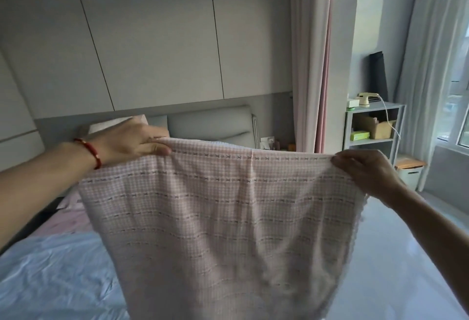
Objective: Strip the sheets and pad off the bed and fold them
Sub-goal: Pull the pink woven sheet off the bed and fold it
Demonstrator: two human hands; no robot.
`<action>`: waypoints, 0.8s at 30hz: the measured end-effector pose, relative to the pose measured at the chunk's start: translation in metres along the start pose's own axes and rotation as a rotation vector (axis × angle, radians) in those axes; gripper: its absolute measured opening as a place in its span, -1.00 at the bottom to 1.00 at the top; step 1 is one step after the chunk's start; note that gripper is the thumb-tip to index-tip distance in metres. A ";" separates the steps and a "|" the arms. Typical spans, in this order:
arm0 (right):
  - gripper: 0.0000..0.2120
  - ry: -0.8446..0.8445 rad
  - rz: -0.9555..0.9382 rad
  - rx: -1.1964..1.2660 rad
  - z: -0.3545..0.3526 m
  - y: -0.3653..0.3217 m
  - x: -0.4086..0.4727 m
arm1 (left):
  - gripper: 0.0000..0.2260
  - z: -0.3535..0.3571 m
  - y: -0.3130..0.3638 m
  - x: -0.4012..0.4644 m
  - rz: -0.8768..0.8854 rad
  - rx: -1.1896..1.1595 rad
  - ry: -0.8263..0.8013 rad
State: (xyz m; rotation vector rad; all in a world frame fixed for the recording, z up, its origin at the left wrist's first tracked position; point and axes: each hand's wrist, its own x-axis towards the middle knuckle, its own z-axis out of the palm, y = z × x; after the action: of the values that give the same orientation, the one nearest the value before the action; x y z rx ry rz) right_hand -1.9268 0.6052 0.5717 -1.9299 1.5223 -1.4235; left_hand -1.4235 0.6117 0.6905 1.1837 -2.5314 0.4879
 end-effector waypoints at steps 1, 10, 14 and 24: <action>-0.82 0.012 -0.006 0.019 -0.006 -0.003 0.004 | -0.62 0.003 -0.002 -0.004 0.005 -0.014 0.002; -0.78 0.026 -0.205 -0.097 -0.034 -0.039 0.013 | -0.37 0.027 -0.010 -0.019 -0.081 -0.259 0.068; -0.81 -0.241 -0.256 -0.568 -0.022 -0.041 -0.002 | -0.33 0.037 -0.016 -0.015 -0.161 -0.254 0.104; -0.45 -0.311 -0.399 -0.800 -0.008 -0.058 0.005 | -0.51 0.050 -0.021 -0.046 -0.002 -0.052 -0.337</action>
State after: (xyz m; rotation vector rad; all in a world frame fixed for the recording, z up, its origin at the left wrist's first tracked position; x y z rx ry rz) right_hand -1.9008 0.6260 0.6199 -2.8777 1.7669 -0.5712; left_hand -1.3857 0.6093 0.6308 1.3469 -2.8007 0.2355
